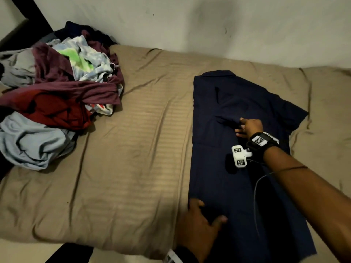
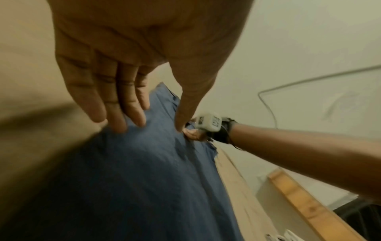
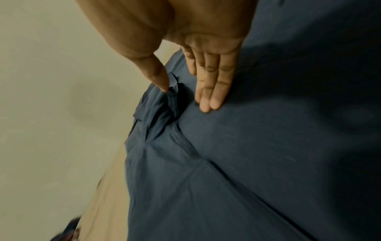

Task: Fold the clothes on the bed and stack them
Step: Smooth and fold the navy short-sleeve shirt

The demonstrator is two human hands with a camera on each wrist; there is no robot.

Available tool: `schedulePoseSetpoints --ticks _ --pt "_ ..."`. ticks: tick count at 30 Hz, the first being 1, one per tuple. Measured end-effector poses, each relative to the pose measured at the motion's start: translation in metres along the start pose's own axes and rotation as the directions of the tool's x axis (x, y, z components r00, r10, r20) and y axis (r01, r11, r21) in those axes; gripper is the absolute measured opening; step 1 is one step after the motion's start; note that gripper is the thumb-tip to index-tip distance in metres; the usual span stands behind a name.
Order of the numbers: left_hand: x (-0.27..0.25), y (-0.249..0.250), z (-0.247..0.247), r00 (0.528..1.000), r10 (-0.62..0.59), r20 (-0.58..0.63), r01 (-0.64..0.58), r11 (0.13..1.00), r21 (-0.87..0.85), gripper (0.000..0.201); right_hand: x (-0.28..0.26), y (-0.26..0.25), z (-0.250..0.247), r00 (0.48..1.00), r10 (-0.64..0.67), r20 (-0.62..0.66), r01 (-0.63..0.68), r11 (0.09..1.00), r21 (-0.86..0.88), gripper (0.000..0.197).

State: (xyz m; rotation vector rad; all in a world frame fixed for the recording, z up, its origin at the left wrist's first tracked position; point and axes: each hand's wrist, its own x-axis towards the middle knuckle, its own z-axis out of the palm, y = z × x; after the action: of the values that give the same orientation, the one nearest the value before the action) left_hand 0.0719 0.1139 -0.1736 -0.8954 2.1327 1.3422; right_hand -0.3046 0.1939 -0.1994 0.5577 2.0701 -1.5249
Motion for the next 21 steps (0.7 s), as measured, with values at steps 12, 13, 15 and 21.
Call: schedulePoseSetpoints --ticks 12,13,15,21 --pt "-0.044 -0.073 0.004 0.983 0.162 -0.085 -0.149 0.979 0.143 0.081 -0.258 0.212 -0.032 0.990 0.100 0.100 -0.068 0.956 -0.284 0.038" --pt "-0.045 -0.074 0.007 0.977 0.173 -0.127 -0.158 0.981 0.116 0.076 -0.267 0.215 -0.031 0.983 0.138 0.122 -0.107 0.968 -0.226 0.038" --pt "-0.048 -0.079 0.013 0.966 0.170 -0.197 -0.165 0.985 0.039 0.071 -0.280 0.225 -0.028 0.973 0.172 0.152 -0.155 0.981 -0.114 0.038" --pt "-0.061 -0.086 0.033 0.926 0.271 -0.262 -0.251 0.962 0.108 0.061 -0.294 0.233 -0.030 0.949 0.177 0.263 -0.254 0.921 0.296 0.019"
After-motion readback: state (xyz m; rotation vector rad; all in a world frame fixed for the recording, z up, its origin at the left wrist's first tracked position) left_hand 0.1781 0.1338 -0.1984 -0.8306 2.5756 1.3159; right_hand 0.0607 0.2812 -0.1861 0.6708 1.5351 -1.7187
